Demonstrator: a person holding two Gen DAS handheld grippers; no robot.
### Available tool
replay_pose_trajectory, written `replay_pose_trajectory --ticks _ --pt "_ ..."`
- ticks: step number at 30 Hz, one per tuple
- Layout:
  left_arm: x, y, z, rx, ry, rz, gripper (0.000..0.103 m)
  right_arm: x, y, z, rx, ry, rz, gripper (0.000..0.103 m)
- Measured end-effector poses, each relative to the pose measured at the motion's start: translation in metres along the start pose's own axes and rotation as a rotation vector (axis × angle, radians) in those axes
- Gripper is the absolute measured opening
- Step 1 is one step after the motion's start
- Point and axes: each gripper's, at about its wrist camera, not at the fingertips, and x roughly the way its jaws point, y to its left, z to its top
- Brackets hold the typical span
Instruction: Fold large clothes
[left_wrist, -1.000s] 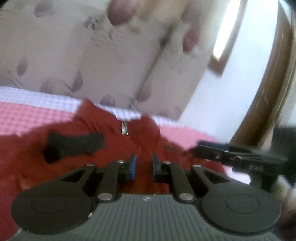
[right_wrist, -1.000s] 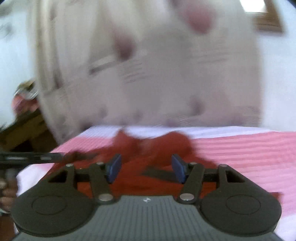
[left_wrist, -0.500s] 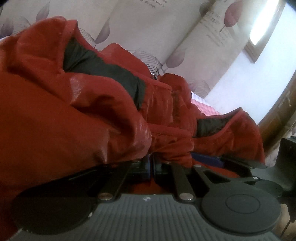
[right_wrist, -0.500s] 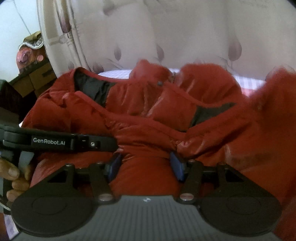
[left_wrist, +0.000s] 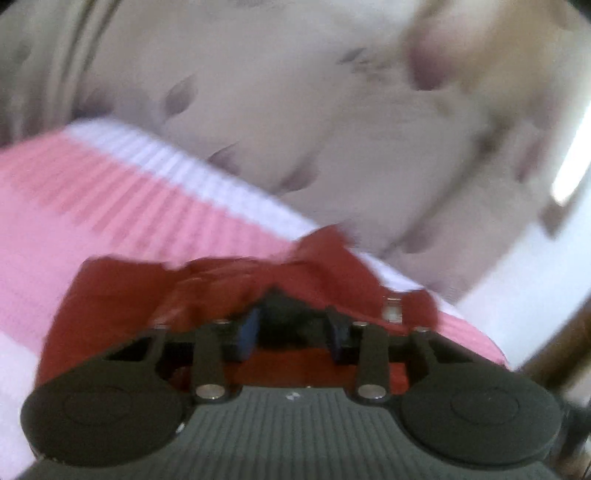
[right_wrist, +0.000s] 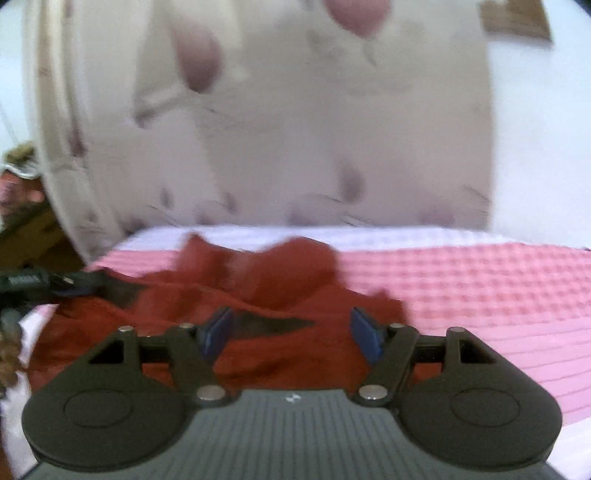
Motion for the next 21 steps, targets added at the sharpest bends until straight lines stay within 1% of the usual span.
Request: replay_pose_trajectory --ticks 1,2,3,4,5,6,8,10,14,17,18,20,21 --pt "0.004 0.005 -0.001 0.015 0.009 0.027 0.022 0.005 -0.009 -0.004 0.017 0.022 -0.003 0.069" --pt "0.007 0.01 -0.004 0.028 0.012 0.048 0.018 0.012 -0.015 -0.01 0.031 0.045 0.001 0.069" --pt "0.008 0.016 -0.009 0.02 0.014 0.058 0.016 0.018 -0.018 -0.019 0.038 0.074 0.001 0.069" --pt "0.01 0.022 -0.015 0.005 0.022 0.073 0.012 0.024 -0.02 -0.028 0.035 0.101 -0.001 0.069" --pt "0.013 0.026 -0.019 -0.011 0.032 0.087 0.012 0.029 -0.019 -0.038 0.027 0.115 0.001 0.069" --pt "0.016 0.028 -0.023 -0.011 0.038 0.09 0.012 0.03 -0.018 -0.044 0.015 0.102 -0.009 0.069" --pt "0.017 0.027 -0.029 0.011 0.039 0.11 0.012 0.032 -0.012 -0.052 -0.022 0.093 -0.027 0.069" --pt "0.019 0.025 -0.036 0.033 0.034 0.129 0.012 0.032 -0.016 -0.061 0.01 0.065 -0.019 0.07" --pt "0.023 0.018 -0.04 0.086 0.005 0.154 0.012 0.034 -0.017 -0.059 0.002 0.076 -0.007 0.07" --pt "0.011 0.01 -0.037 0.127 0.001 0.172 0.011 0.027 -0.017 -0.052 -0.001 0.076 -0.014 0.071" --pt "0.004 0.006 -0.035 0.126 -0.003 0.164 0.014 0.019 -0.015 -0.048 0.0 0.063 -0.026 0.072" --pt "-0.013 -0.002 -0.031 0.136 -0.034 0.147 0.039 -0.004 -0.012 -0.042 -0.002 -0.024 -0.026 0.077" --pt "-0.02 -0.006 -0.03 0.145 -0.05 0.148 0.047 -0.019 -0.01 -0.039 -0.001 -0.075 -0.016 0.079"
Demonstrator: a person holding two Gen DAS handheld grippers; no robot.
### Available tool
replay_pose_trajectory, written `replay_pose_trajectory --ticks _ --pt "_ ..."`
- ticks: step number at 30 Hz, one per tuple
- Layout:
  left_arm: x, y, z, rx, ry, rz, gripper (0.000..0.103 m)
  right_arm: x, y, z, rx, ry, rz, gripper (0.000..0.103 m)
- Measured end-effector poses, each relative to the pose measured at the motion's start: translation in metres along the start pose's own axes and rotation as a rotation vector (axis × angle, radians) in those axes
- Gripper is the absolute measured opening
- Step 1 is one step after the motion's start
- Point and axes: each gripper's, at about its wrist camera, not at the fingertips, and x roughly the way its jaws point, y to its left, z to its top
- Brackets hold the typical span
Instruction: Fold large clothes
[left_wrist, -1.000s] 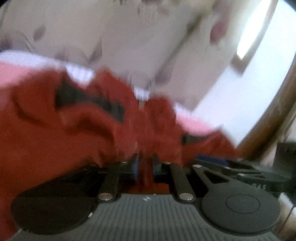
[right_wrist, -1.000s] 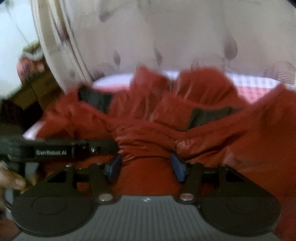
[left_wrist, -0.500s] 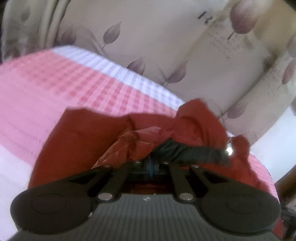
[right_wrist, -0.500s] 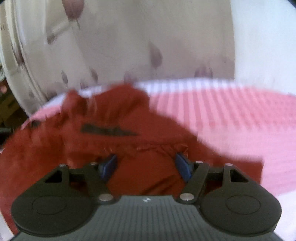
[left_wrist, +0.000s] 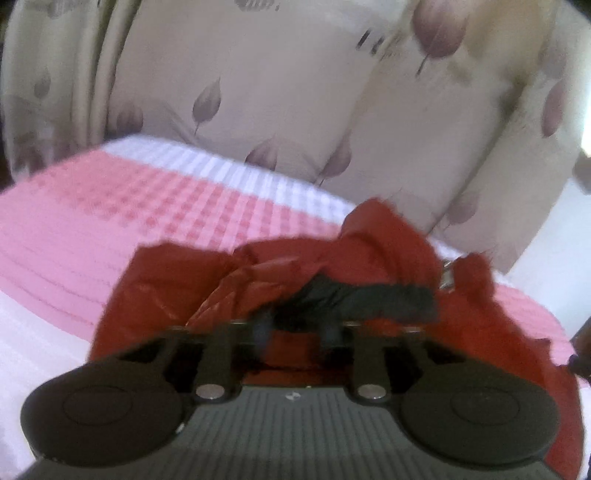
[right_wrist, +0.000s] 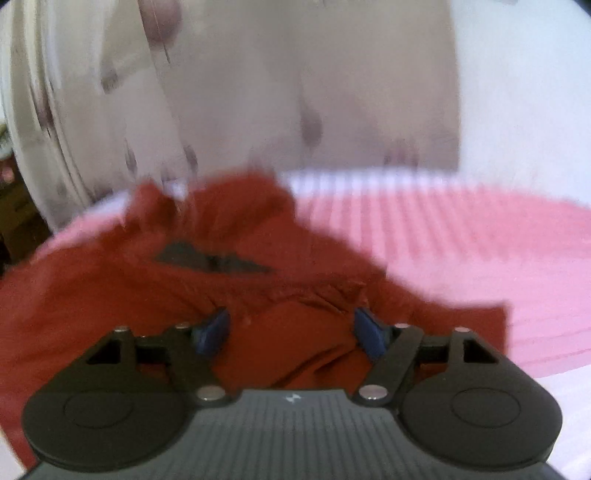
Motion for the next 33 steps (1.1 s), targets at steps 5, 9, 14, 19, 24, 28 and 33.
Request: replay_pose_trajectory --ticks 5,9,14,19,24,28,33 --pt "-0.029 -0.028 0.0 0.097 -0.107 0.09 0.097 -0.04 0.033 0.009 0.008 -0.125 0.153 0.081" --pt "-0.026 -0.043 -0.003 0.139 -0.072 0.094 0.094 -0.023 0.096 0.009 -0.123 -0.078 0.259 0.081" --pt "-0.022 -0.043 -0.006 0.158 -0.052 0.101 0.095 0.021 0.151 -0.002 -0.26 0.047 0.29 0.08" --pt "-0.022 -0.046 -0.008 0.184 -0.045 0.104 0.096 0.054 0.16 -0.025 -0.272 0.186 0.235 0.081" --pt "-0.026 -0.055 -0.009 0.231 -0.05 0.127 0.099 0.05 0.158 -0.019 -0.261 0.221 0.234 0.082" --pt "-0.033 -0.054 -0.01 0.254 -0.059 0.129 0.102 0.016 0.146 -0.013 -0.148 0.083 0.256 0.084" --pt "-0.037 -0.049 -0.009 0.266 -0.067 0.141 0.103 -0.031 0.104 -0.017 -0.014 -0.154 0.193 0.091"
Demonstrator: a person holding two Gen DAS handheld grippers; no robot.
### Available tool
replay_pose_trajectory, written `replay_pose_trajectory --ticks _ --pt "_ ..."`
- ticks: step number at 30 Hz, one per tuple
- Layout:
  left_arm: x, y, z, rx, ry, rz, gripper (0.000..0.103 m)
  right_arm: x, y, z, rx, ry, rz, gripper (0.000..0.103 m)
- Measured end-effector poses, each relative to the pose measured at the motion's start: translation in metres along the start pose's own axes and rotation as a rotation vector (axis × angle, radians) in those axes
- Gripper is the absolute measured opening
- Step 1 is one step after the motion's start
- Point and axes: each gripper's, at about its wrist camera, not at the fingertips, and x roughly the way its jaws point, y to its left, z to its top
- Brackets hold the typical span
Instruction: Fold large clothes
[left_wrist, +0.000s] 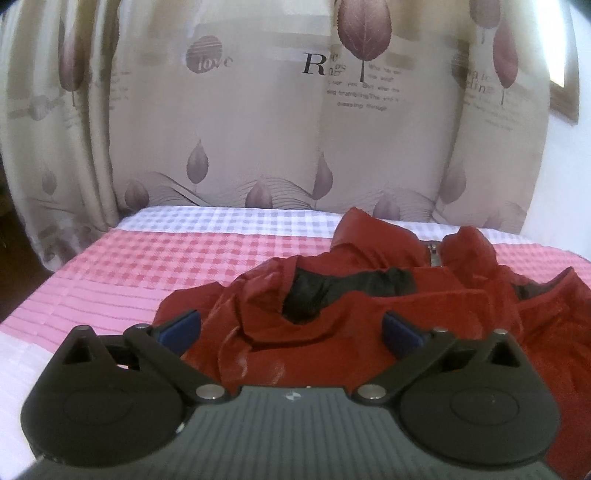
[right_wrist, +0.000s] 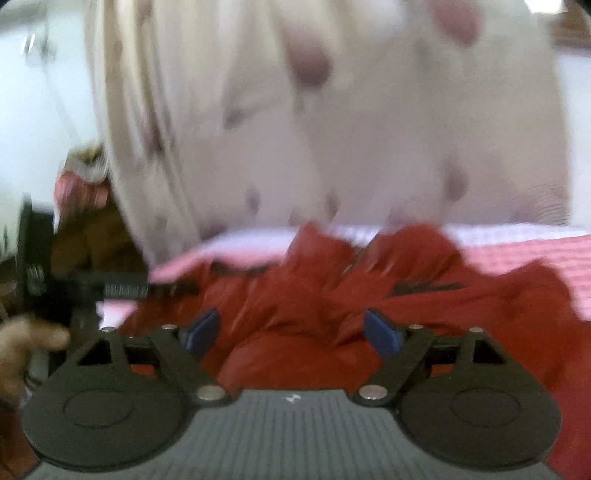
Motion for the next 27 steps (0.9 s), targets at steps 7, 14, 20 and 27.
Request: replay_pose_trajectory --ticks 7,14,20,27 --pt "0.003 -0.003 0.0 0.018 0.01 0.02 0.103 -0.011 -0.075 0.017 0.037 -0.007 -0.291 0.101" --pt "-0.001 0.002 0.002 0.019 0.023 0.005 0.103 0.042 -0.116 -0.016 0.046 0.301 -0.301 0.103" --pt "-0.02 0.059 0.007 -0.098 0.012 -0.144 0.103 0.045 -0.116 -0.015 0.058 0.33 -0.301 0.103" --pt "-0.021 0.137 -0.011 -0.209 0.071 -0.207 0.102 0.014 -0.106 0.001 0.062 0.233 -0.363 0.103"
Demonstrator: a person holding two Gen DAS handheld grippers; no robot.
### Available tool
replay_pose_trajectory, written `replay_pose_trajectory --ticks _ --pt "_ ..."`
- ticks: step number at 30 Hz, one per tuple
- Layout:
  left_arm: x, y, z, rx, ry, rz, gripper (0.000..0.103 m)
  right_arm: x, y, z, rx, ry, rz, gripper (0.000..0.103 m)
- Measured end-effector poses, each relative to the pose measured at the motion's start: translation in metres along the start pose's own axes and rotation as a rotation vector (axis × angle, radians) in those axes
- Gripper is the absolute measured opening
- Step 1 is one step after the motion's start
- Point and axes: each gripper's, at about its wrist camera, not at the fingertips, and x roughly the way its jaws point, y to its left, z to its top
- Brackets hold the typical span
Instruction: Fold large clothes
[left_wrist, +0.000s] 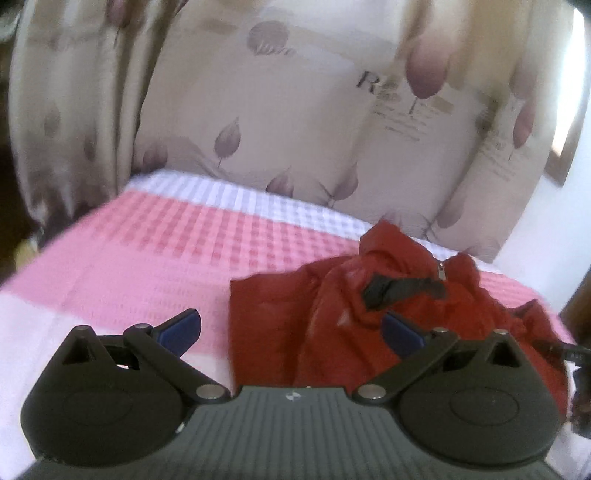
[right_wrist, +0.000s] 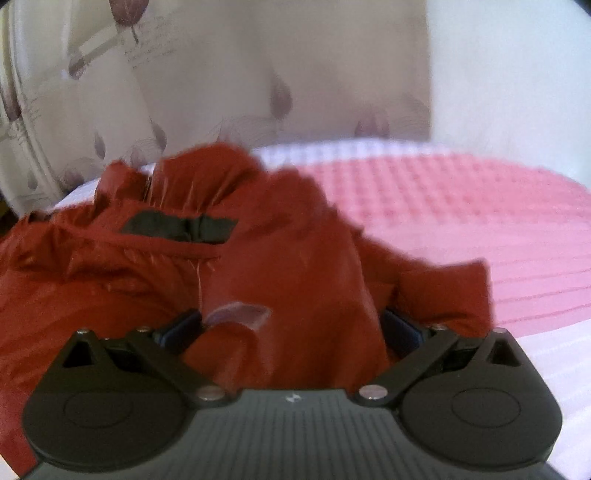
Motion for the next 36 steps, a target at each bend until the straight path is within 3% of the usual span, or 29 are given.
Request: replay_pose_trajectory --ticks 3,6,14,16,19,21,23,28,31,33,36 --pt "0.009 0.027 -0.009 -0.08 0.059 -0.064 0.098 -0.034 0.002 -0.003 0.062 -0.173 0.061 0.103" --pt "0.021 0.044 -0.019 -0.144 0.093 -0.122 0.095 -0.054 0.01 -0.013 0.072 -0.25 0.138 0.103" --pt "0.061 0.058 -0.037 -0.249 0.231 -0.318 0.096 -0.061 0.042 -0.046 -0.063 -0.218 0.309 0.103" --pt "0.069 0.057 -0.038 -0.258 0.24 -0.369 0.096 -0.061 0.045 -0.051 -0.063 -0.211 0.317 0.103" --pt "0.078 0.051 -0.038 -0.231 0.233 -0.385 0.096 -0.055 0.047 -0.054 -0.058 -0.195 0.327 0.103" --pt "0.084 0.047 -0.038 -0.224 0.233 -0.397 0.089 -0.052 0.046 -0.056 -0.032 -0.183 0.339 0.103" --pt "0.089 0.047 -0.04 -0.245 0.238 -0.415 0.071 -0.051 0.044 -0.057 -0.025 -0.18 0.349 0.103" --pt "0.087 0.052 -0.049 -0.331 0.206 -0.45 0.053 -0.046 0.045 -0.062 -0.012 -0.183 0.35 0.103" --pt "0.085 0.058 -0.053 -0.349 0.201 -0.469 0.053 -0.047 0.047 -0.063 -0.018 -0.18 0.339 0.103" --pt "0.087 0.059 -0.052 -0.334 0.216 -0.47 0.059 -0.047 0.049 -0.063 -0.03 -0.173 0.327 0.103" --pt "0.089 0.054 -0.048 -0.306 0.228 -0.476 0.077 -0.046 0.054 -0.063 -0.058 -0.16 0.299 0.103"
